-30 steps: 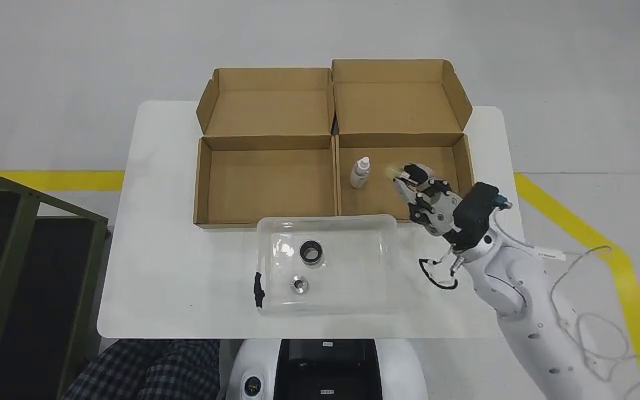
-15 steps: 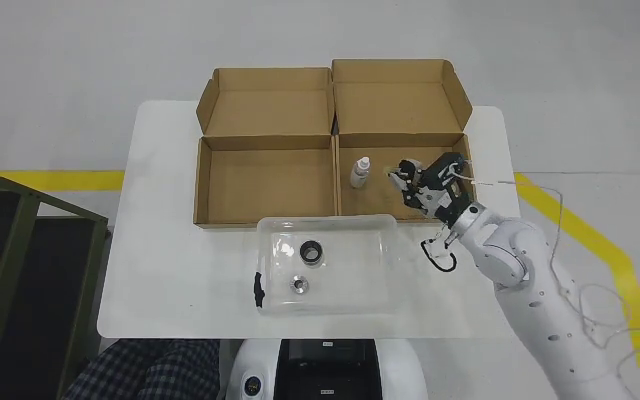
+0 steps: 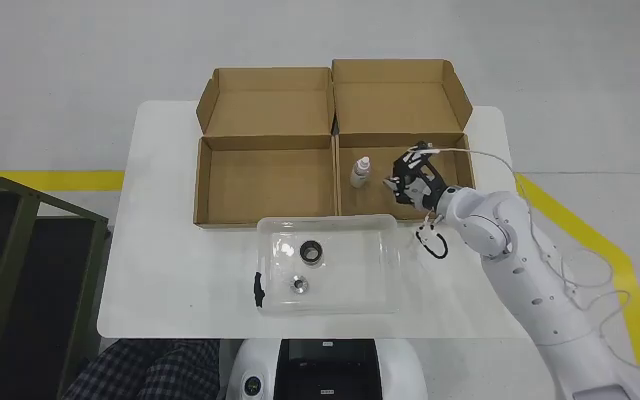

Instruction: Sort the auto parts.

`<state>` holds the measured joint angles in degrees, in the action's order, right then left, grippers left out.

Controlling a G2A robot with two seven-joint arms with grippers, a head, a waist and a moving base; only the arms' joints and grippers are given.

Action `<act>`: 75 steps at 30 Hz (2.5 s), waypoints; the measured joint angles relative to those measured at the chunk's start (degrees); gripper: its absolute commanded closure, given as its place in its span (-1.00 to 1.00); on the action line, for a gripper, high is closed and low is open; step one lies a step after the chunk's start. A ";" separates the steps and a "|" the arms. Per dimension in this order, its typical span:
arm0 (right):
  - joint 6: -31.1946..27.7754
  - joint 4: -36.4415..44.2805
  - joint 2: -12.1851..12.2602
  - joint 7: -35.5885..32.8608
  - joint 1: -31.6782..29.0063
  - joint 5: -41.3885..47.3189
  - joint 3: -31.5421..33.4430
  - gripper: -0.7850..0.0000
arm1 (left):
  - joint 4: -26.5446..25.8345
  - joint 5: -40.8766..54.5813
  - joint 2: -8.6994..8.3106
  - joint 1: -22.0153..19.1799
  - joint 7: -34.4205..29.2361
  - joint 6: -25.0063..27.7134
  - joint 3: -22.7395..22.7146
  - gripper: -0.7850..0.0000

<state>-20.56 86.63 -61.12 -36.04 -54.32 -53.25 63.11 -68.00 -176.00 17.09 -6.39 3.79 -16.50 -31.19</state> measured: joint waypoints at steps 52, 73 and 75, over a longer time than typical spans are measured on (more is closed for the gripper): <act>-12.41 29.68 1.14 2.84 -14.64 -6.37 2.26 -0.87 | 0.00 0.00 0.00 0.00 0.00 0.00 0.00 -1.00; -15.84 23.51 -0.79 1.72 -10.77 -13.21 -11.26 -0.82 | 0.00 0.00 0.00 0.00 0.00 0.00 0.00 -1.00; -15.46 22.64 -1.01 1.70 -10.09 -13.25 -11.80 -0.81 | 0.00 0.00 0.00 0.00 0.00 0.00 0.00 -1.00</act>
<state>-36.02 109.27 -62.13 -34.34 -64.41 -66.50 51.31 -68.00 -176.00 17.09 -6.39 3.79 -16.50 -31.19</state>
